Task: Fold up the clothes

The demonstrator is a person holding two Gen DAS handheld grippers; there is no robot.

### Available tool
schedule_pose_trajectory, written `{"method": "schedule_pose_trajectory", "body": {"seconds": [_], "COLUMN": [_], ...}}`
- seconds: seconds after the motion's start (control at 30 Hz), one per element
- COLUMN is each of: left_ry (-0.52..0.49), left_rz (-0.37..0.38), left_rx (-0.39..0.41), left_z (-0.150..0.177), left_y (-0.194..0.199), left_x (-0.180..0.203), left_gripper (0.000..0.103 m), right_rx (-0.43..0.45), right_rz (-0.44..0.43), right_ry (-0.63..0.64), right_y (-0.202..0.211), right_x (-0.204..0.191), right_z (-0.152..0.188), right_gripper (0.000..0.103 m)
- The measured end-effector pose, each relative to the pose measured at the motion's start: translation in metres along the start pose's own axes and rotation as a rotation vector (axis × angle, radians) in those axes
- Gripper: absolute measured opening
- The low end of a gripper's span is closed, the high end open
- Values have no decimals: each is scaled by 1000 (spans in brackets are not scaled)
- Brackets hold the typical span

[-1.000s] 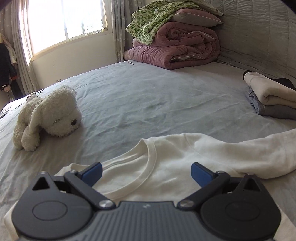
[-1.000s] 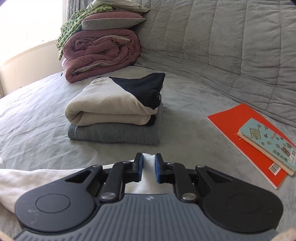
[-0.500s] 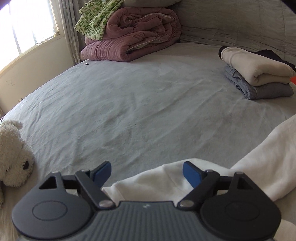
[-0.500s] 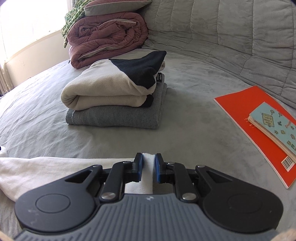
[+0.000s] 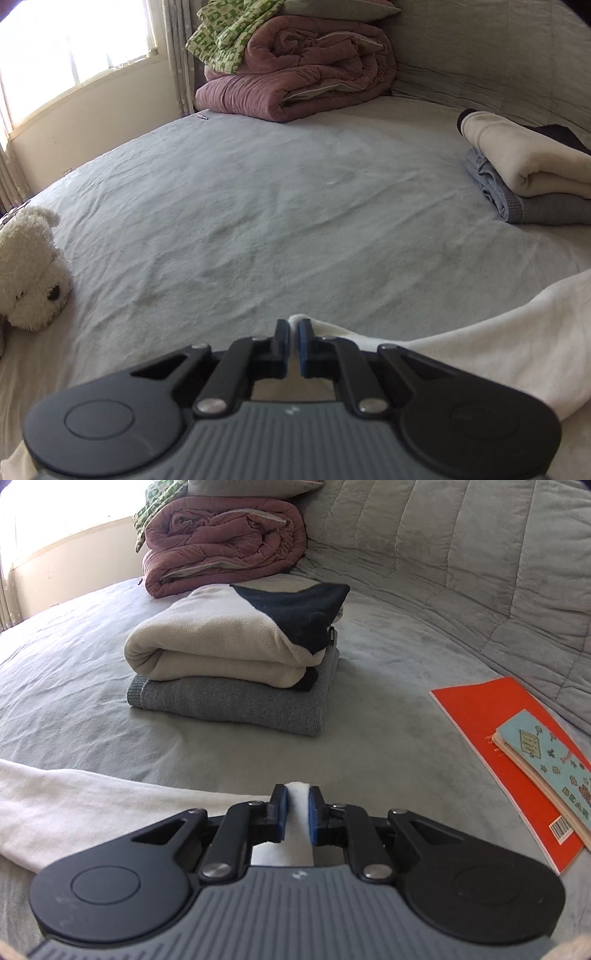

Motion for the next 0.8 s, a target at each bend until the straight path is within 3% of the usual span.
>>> {"method": "schedule_pose_trajectory", "body": {"seconds": [0.1, 0.2, 0.33, 0.43, 0.5, 0.57, 0.67, 0.7, 0.8], "left_ry": [110, 142, 92, 49, 11, -25, -10, 32, 93], "left_rz": [-13, -44, -101, -136, -165, -192, -202, -188, -117], "left_rx": [92, 134, 77, 71, 65, 61, 78, 88, 96], "left_z": [-2, 5, 16, 15, 14, 13, 9, 6, 1], "left_y": [7, -1, -28, -29, -29, -28, -16, -9, 15], "left_x": [-8, -3, 9, 14, 18, 23, 22, 20, 31], "left_gripper": [5, 5, 6, 7, 7, 8, 21, 21, 15], "right_rx": [141, 244, 205, 95, 21, 30, 46, 57, 103], "right_rz": [62, 117, 169, 230, 221, 224, 242, 238, 180], "right_ry": [28, 57, 139, 188, 132, 87, 25, 11, -22], "right_y": [16, 14, -22, -53, -67, -64, -53, -47, -25], "right_x": [0, 1, -1, 5, 16, 24, 29, 29, 20], "right_z": [-14, -26, -22, -9, -5, -10, -12, -14, -20], "right_gripper": [11, 11, 8, 0, 0, 0, 5, 13, 24]}}
Point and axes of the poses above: each gripper's, at about its wrist camera, not at the fingertips, and y roughly against the way its jaws point, x to its right, z to its underside, the point moved 6 cm from there along -y, roughly the way its jaws point, and after that the axes turned 2 degrees about y, right-handed, at the moved point
